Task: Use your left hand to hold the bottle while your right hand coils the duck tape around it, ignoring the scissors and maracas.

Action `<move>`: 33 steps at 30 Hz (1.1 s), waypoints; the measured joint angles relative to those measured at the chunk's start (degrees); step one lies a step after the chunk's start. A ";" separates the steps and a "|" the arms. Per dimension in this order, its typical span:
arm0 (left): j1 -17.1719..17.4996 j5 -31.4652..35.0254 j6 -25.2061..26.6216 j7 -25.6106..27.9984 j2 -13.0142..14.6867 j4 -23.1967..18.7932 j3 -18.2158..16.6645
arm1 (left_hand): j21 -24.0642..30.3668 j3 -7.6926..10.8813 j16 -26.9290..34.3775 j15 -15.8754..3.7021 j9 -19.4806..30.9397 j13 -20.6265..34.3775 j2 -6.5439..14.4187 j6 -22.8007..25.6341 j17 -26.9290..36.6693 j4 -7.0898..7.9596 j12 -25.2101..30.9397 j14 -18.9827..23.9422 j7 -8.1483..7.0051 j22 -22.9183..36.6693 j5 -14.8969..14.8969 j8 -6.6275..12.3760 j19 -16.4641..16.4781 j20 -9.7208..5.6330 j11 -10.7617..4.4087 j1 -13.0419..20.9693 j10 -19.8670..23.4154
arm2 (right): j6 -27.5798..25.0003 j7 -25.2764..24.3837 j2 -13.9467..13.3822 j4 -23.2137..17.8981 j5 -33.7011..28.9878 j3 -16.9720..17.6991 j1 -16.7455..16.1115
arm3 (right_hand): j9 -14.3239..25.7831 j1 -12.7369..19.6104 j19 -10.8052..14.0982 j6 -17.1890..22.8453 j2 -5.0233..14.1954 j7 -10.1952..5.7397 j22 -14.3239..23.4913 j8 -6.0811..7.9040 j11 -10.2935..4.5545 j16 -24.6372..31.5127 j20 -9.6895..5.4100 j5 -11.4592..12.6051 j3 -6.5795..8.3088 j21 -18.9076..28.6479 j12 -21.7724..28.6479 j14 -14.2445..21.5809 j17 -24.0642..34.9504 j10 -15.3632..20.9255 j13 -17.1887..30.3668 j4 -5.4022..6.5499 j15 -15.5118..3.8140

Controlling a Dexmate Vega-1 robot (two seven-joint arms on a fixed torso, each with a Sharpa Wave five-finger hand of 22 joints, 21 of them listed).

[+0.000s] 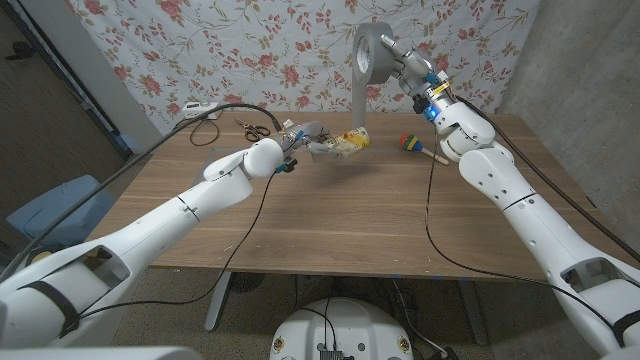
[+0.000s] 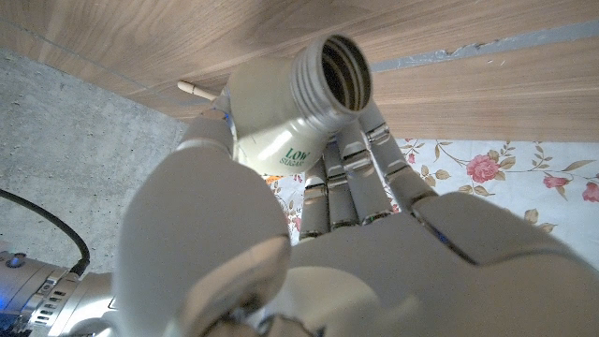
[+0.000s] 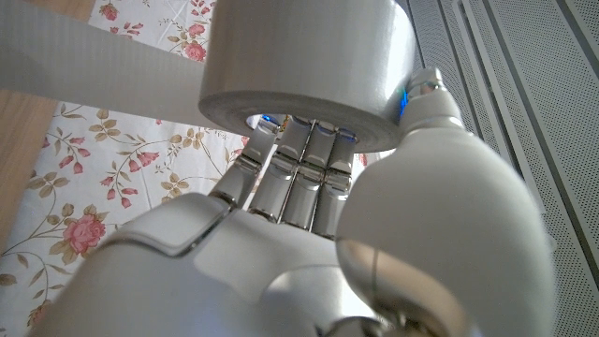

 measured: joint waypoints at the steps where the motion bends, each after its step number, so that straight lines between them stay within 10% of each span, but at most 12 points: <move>1: -0.16 -0.08 -0.20 0.00 -0.15 0.34 0.10 | 0.00 0.00 0.00 0.00 0.00 0.00 0.00 0.00 0.06 0.01 -0.01 0.00 0.00 0.05 1.18 -0.06 0.00 0.00 0.09 0.00 0.10 | -0.16 0.11 0.05 -0.02 0.06 -0.10 0.14 | -0.01 0.00 0.00 0.00 0.00 0.00 0.00 -0.01 0.00 0.00 0.00 0.00 0.00 0.00 0.04 0.00 0.00 0.00 0.00 0.00 0.00; 33: 1.42 -3.05 -1.89 4.66 0.13 0.86 -2.86 | 0.44 -0.11 0.01 0.01 0.27 0.56 -0.53 0.44 0.82 0.11 -0.64 0.02 -0.05 0.08 1.30 -0.72 0.21 0.21 -0.02 0.53 0.26 | 0.80 4.07 -4.22 -3.19 0.67 1.58 -3.61 | 0.00 -0.23 -0.82 0.32 0.23 0.32 -0.53 -0.50 0.00 -0.11 0.21 -0.45 0.00 1.35 -0.04 0.00 0.41 0.00 0.33 0.00 0.00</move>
